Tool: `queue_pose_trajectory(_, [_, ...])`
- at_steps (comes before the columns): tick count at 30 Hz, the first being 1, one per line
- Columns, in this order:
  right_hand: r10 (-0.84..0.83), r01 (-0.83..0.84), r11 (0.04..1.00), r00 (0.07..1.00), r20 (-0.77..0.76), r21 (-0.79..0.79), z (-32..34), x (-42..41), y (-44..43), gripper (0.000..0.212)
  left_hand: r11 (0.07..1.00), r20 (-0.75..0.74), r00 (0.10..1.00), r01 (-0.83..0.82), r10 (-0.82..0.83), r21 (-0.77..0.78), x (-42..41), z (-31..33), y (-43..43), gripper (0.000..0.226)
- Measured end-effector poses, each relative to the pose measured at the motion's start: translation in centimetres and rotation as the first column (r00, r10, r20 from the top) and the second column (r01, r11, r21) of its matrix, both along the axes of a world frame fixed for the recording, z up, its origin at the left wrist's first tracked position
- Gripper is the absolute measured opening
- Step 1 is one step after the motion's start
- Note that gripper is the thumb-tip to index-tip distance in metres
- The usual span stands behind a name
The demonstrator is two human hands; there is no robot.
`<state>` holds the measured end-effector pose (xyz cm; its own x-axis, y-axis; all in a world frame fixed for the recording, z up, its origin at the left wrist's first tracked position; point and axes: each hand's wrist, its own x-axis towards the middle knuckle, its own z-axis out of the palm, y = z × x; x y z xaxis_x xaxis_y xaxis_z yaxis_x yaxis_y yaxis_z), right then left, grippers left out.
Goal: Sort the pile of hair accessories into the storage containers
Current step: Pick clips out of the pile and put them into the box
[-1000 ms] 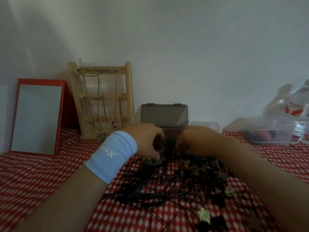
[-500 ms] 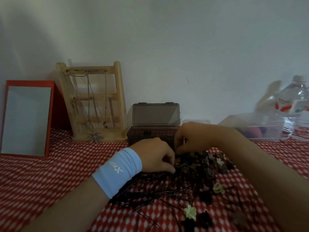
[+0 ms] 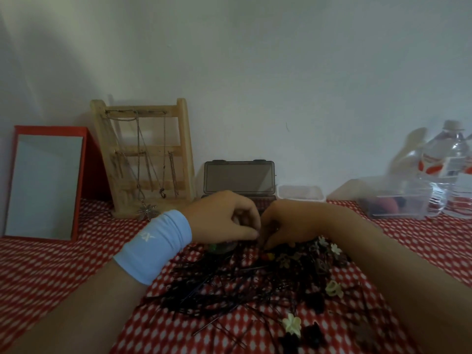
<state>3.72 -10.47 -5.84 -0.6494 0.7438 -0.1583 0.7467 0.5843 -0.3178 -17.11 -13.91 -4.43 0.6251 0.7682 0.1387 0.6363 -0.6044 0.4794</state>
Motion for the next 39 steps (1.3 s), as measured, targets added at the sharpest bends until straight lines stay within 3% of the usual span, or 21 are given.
queue_pose_trajectory(7, [-0.071,0.035,0.99,0.961,-0.267,-0.135,0.1,0.4,0.4,0.01,0.941,0.013,0.966,-0.255,0.258,0.223,-2.9,-1.7,1.9,0.014])
queue_pose_trajectory(11, [-0.136,0.046,0.975,0.895,-0.424,-0.217,0.5,0.1,0.3,0.01,0.92,0.078,0.954,-0.299,0.288,0.254,-4.2,-4.4,2.3,0.021])
queue_pose_trajectory(15, [-0.14,0.055,0.983,0.845,-0.517,-0.176,0.4,-1.0,-0.1,0.009,0.936,0.209,0.948,-0.285,0.242,0.207,-4.7,-6.1,1.9,0.029])
queue_pose_trajectory(20, [-0.07,0.126,0.986,0.901,-0.428,0.106,0.2,-4.2,0.1,0.012,0.937,0.268,0.941,-0.269,0.207,0.223,-4.7,-6.8,2.0,0.033])
queue_pose_trajectory(25, [-0.09,0.137,0.987,0.906,-0.413,0.086,0.4,-5.3,-0.1,0.021,0.932,0.274,0.936,-0.285,0.221,0.224,-4.6,-7.3,1.8,0.042])
queue_pose_trajectory(28, [-0.16,0.239,0.964,0.871,-0.464,0.116,0.5,-3.7,-0.5,0.013,0.897,0.244,0.948,-0.28,0.203,0.342,-4.6,-7.3,1.6,0.038])
queue_pose_trajectory(30, [-0.201,0.3,0.929,0.901,-0.385,0.215,0.2,-2.2,-0.8,0.01,0.867,0.199,0.964,-0.247,0.175,0.433,-4.4,-7.2,1.6,0.037])
queue_pose_trajectory(34, [-0.219,0.239,0.911,0.971,-0.096,0.335,-1.3,-1.1,-1.6,0.018,0.802,0.069,0.992,-0.126,0.105,0.584,-2.9,-6.6,1.6,0.024])
queue_pose_trajectory(39, [-0.202,0.199,0.891,0.979,-0.037,0.407,-2.5,-1.5,-1.7,0.022,0.78,-0.05,0.997,-0.021,0.067,0.626,-0.6,-5.6,1.2,0.024])
